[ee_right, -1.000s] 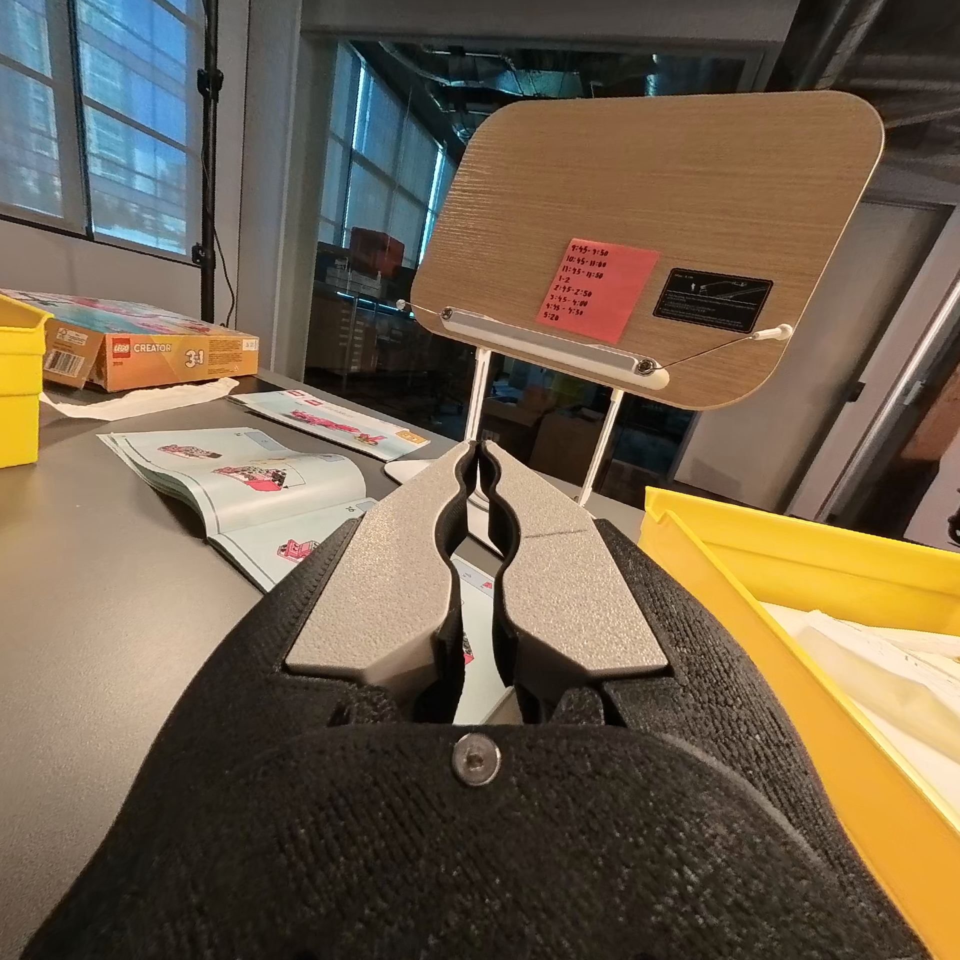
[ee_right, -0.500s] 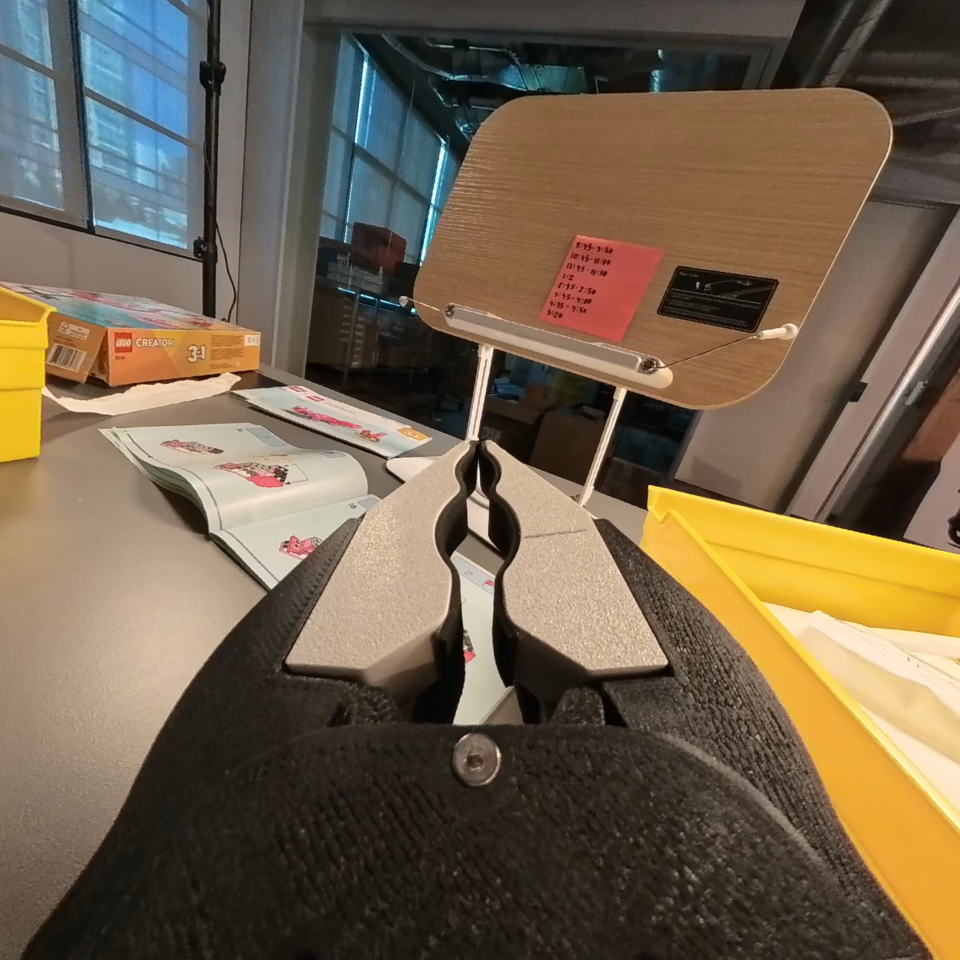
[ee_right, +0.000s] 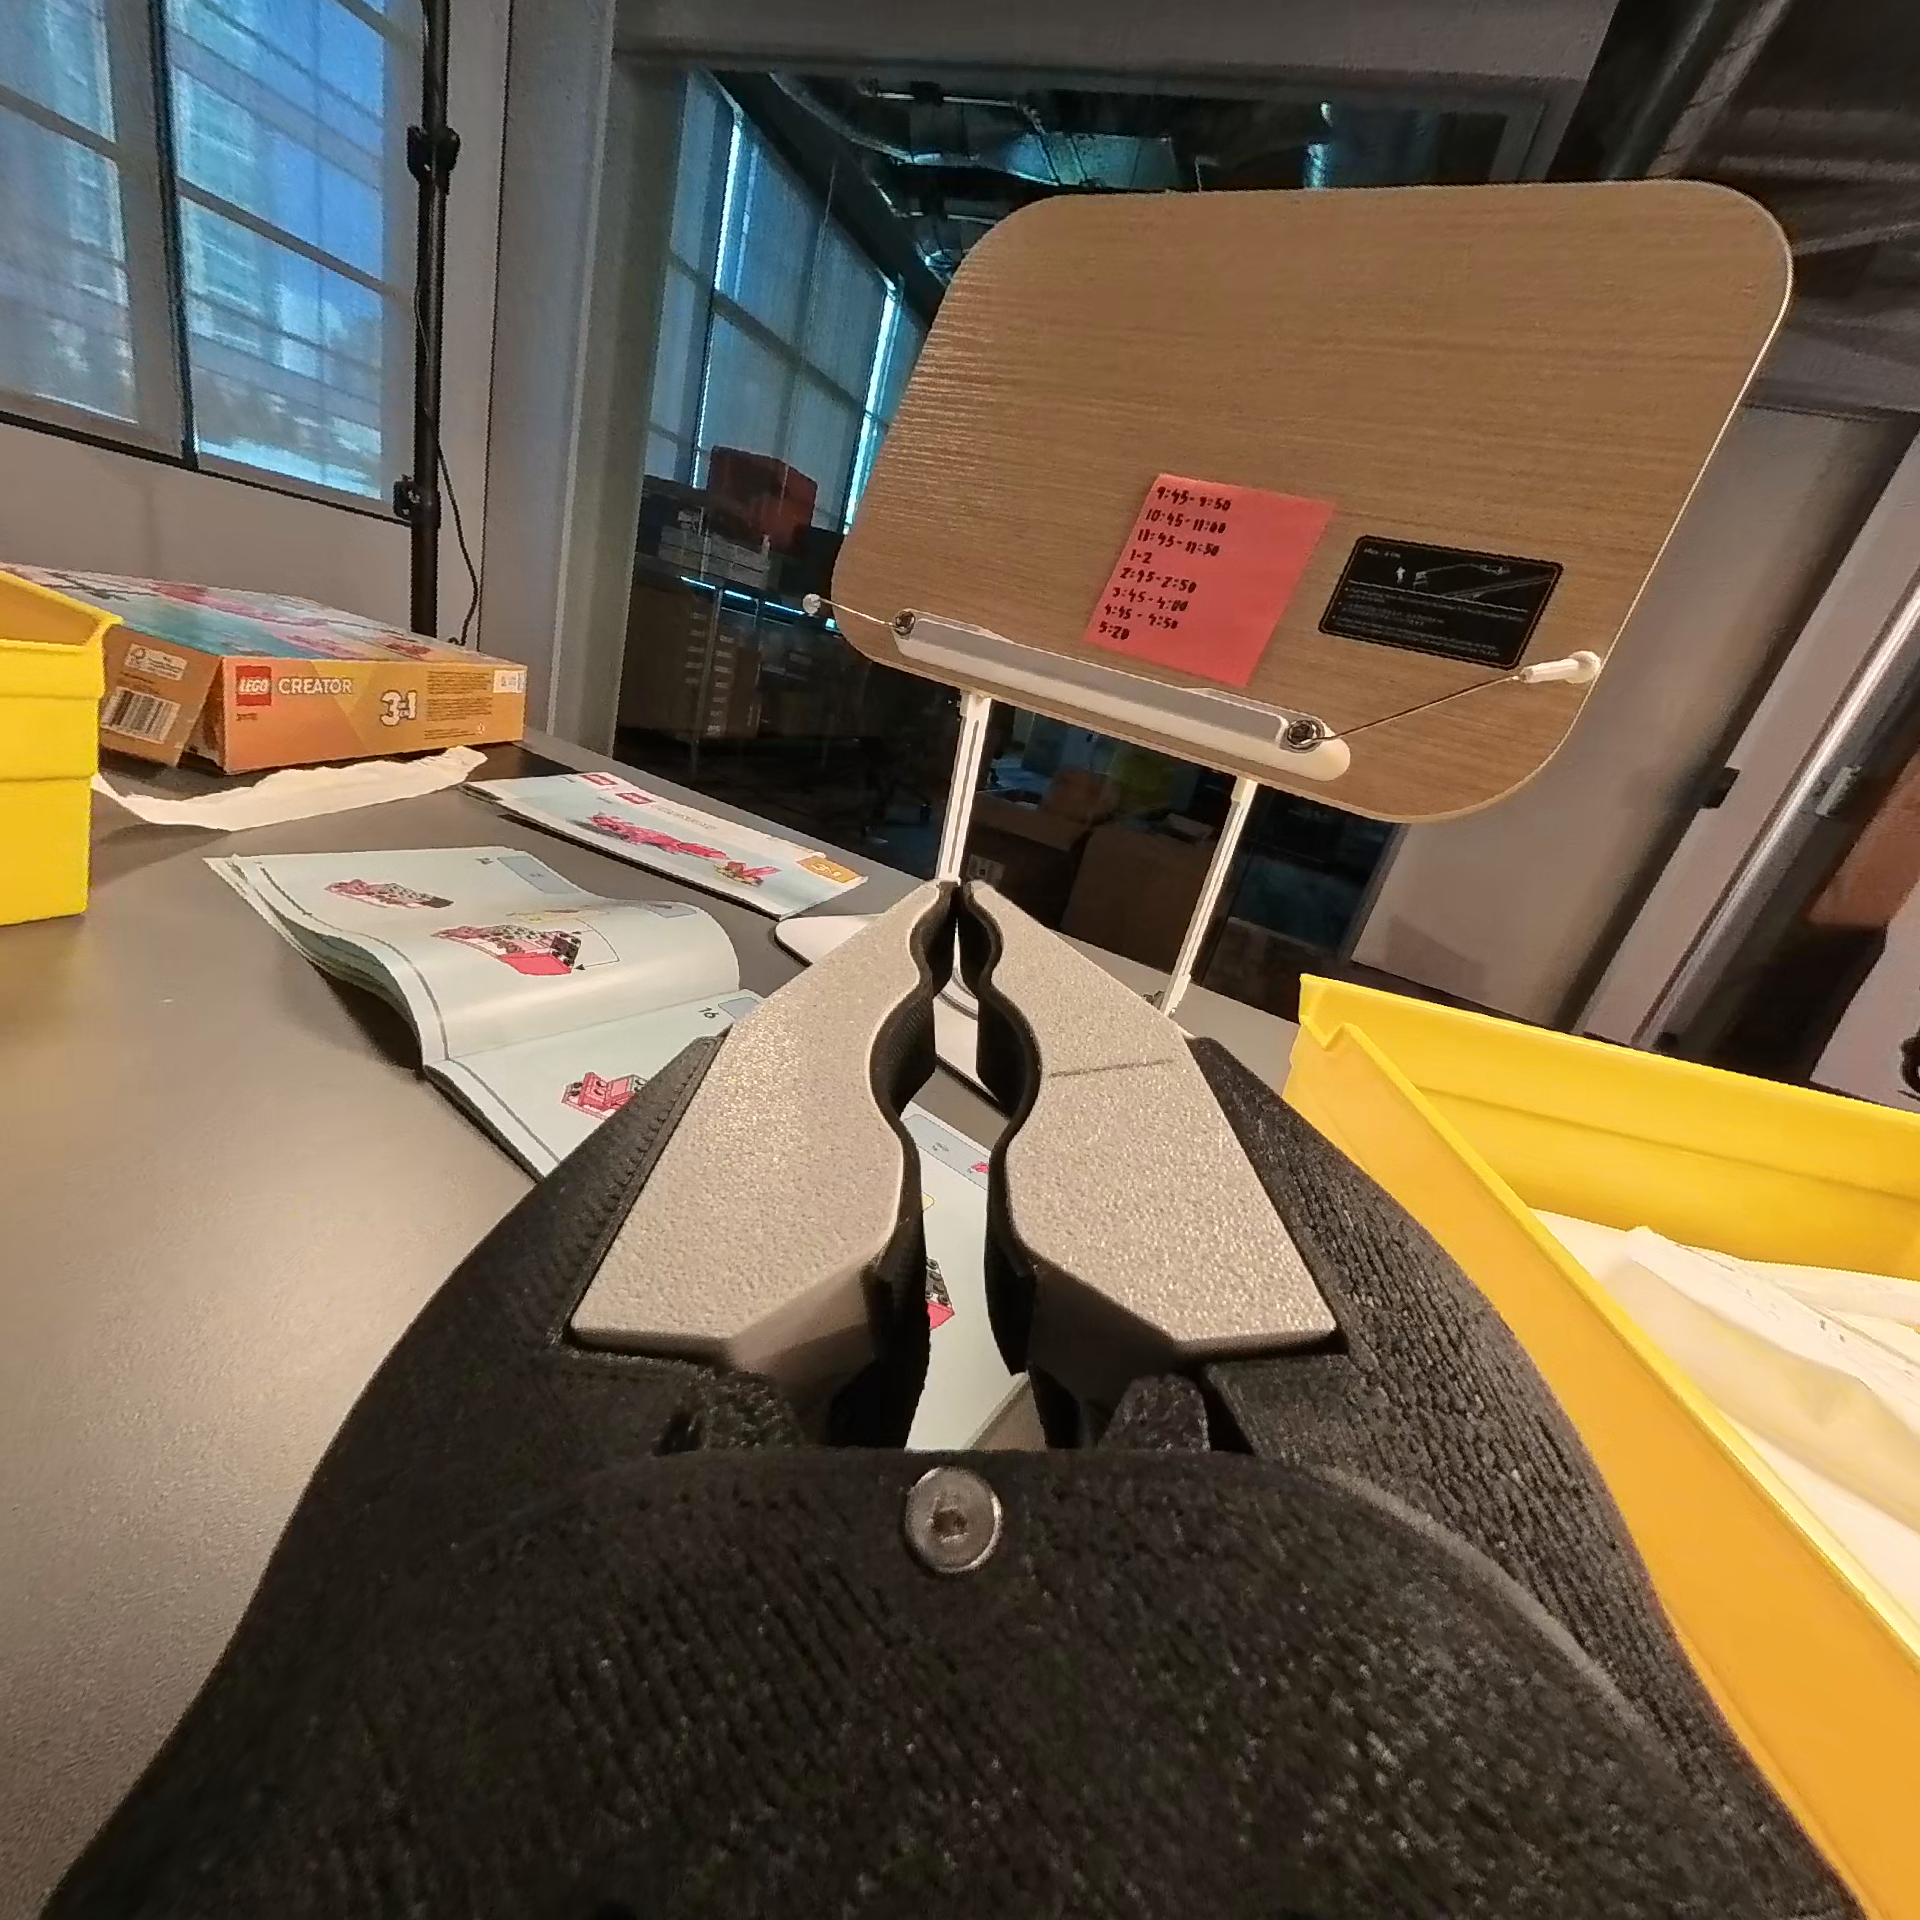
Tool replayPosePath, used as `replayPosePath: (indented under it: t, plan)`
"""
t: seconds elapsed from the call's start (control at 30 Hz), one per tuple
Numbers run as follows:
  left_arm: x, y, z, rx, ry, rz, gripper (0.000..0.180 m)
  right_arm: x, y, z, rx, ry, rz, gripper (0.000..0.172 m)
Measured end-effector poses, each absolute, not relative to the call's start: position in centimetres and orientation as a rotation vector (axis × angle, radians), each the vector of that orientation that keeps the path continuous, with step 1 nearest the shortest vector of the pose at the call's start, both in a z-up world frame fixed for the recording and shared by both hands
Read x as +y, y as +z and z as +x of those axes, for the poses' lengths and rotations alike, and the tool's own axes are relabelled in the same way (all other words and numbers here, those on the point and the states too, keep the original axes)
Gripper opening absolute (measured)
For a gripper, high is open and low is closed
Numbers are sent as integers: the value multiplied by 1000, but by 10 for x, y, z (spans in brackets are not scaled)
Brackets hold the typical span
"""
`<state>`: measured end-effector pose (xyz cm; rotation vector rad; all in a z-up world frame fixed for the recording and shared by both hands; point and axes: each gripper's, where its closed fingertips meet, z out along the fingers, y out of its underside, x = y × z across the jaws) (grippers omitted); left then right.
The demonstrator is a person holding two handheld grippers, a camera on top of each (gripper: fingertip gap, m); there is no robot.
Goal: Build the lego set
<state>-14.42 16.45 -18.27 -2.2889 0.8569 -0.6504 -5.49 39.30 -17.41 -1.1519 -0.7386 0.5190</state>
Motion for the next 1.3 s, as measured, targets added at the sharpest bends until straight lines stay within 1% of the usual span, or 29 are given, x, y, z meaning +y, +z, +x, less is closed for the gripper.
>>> replayPosePath:
  t: [0.03,0.1,0.2,0.3,0.43,0.5,0.6,0.7,0.83,0.93,1.0,1.13,1.23,1.3]
  plan:
    - [168,-198,-138,968,-521,-2359,15,393,-174,-55,-737,519,-1152,0]
    - [174,-228,-130,1157,-320,-2463,15,393,-174,-54,-734,521,-1152,0]
    - [189,-263,-122,1277,-125,-2531,15,393,-173,-54,-731,527,-1152,0]
    - [189,-287,-119,1341,-80,-2597,15,393,-173,-53,-727,532,-1150,0]
    - [192,-294,-115,1313,-90,-2625,15,394,-173,-54,-725,543,-1153,0]
    - [193,-294,-113,1264,-108,-2641,36,395,-173,-54,-723,548,-1155,0]
    - [190,-297,-113,1241,-124,-2655,54,395,-173,-54,-721,558,-1159,0]
    - [187,-280,-106,1150,-286,-2615,64,395,-173,-53,-715,560,-1159,0]
    - [185,-216,-118,912,-474,-2463,65,395,-173,-52,-712,559,-1160,0]
    - [185,-164,-167,683,-409,-2348,59,395,-173,-53,-716,553,-1162,0]
    - [182,-147,-218,528,-254,-2343,57,395,-174,-54,-723,544,-1162,0]
    - [158,-152,-301,326,-13,-2425,53,395,-175,-55,-735,526,-1161,0]
    - [149,-158,-316,246,-77,-2381,52,394,-176,-56,-747,510,-1158,0]
    - [142,-172,-326,251,-66,-2430,52,394,-177,-57,-758,497,-1160,0]
